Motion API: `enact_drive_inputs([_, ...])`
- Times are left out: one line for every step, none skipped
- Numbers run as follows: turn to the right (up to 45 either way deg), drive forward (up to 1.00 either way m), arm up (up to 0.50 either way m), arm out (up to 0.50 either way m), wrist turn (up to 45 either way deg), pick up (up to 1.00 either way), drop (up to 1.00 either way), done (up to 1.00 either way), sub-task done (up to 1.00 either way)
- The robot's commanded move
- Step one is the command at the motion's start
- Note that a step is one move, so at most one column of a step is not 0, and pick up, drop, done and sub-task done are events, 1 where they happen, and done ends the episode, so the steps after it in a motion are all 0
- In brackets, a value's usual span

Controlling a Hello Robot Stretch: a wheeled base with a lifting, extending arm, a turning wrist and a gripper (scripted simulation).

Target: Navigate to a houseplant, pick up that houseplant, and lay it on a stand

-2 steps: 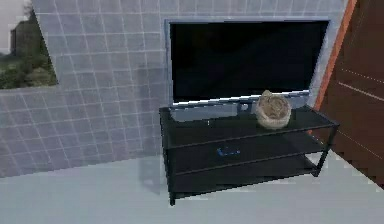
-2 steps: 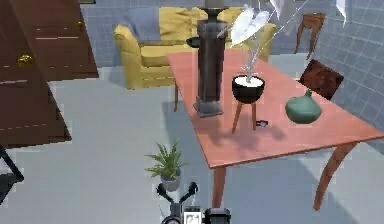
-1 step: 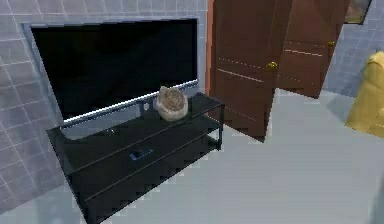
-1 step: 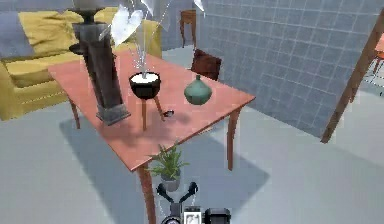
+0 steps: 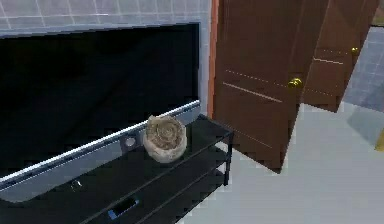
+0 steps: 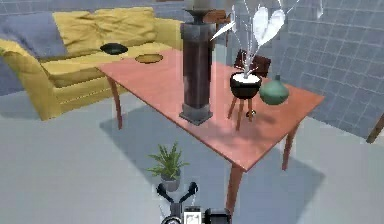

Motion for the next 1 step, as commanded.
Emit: enact_drive_inputs([24.0,0.0,0.0,0.0,0.0,0.0,0.0,0.0,0.0])
